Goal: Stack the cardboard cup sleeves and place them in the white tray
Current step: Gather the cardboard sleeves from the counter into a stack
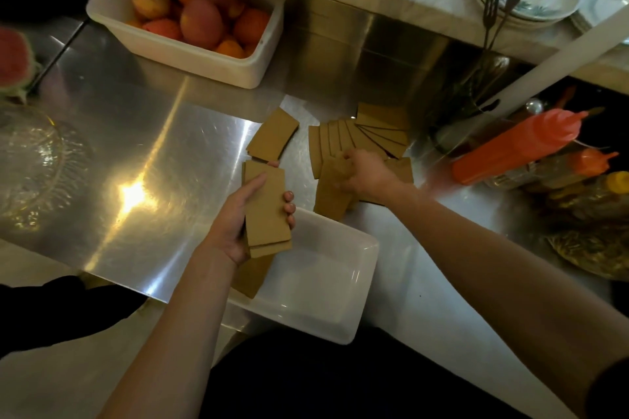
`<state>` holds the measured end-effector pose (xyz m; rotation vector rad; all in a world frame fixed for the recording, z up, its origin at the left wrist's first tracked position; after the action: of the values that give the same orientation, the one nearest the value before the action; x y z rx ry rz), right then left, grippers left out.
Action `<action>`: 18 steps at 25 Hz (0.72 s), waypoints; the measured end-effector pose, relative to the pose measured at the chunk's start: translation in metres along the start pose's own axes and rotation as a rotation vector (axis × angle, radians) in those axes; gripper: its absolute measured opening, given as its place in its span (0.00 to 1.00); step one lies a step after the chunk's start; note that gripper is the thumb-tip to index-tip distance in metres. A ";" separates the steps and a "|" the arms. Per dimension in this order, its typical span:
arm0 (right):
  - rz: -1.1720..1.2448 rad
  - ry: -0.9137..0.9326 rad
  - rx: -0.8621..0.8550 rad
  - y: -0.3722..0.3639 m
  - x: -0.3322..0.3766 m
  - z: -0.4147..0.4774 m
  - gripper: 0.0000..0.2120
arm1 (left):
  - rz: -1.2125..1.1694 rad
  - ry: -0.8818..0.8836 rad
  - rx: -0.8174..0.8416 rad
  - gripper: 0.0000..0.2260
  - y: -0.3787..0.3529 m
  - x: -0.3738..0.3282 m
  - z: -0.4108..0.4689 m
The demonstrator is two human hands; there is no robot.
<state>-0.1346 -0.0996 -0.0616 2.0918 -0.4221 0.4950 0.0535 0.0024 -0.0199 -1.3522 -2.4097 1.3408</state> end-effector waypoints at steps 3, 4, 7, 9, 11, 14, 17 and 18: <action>-0.250 0.002 0.005 -0.015 0.002 0.005 0.32 | 0.000 -0.015 -0.010 0.15 0.002 -0.002 -0.005; -0.280 0.004 -0.017 -0.016 0.001 0.005 0.34 | 0.001 -0.019 -0.012 0.15 0.003 -0.002 -0.006; -0.281 -0.003 -0.061 -0.012 -0.004 0.001 0.37 | 0.005 -0.024 -0.016 0.16 0.004 -0.001 -0.007; -0.069 0.013 -0.041 -0.012 -0.008 -0.005 0.32 | 0.010 -0.021 -0.010 0.16 0.004 0.000 -0.006; 0.164 0.034 -0.017 -0.004 -0.013 -0.015 0.29 | 0.028 -0.011 -0.005 0.15 0.001 0.002 -0.005; 0.340 -0.048 -0.034 0.030 -0.027 -0.016 0.37 | 0.036 -0.012 0.008 0.14 -0.002 0.001 -0.003; 0.082 -0.017 0.018 0.042 -0.021 0.002 0.37 | 0.027 -0.006 0.014 0.13 -0.005 0.003 -0.002; -0.047 -0.003 0.049 0.036 -0.018 0.007 0.35 | 0.030 -0.003 0.010 0.13 -0.005 0.004 -0.002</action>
<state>-0.1659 -0.1219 -0.0484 2.1450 -0.3652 0.4797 0.0483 0.0053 -0.0166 -1.3902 -2.3903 1.3616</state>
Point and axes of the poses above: each hand's wrist, its own z-axis towards the middle knuckle, its own y-axis out of the back of the hand, x = y × z, the point moved 8 cm from there along z, towards the middle knuckle, and after that the axes turned 5 degrees about y, right-handed, at the moved point
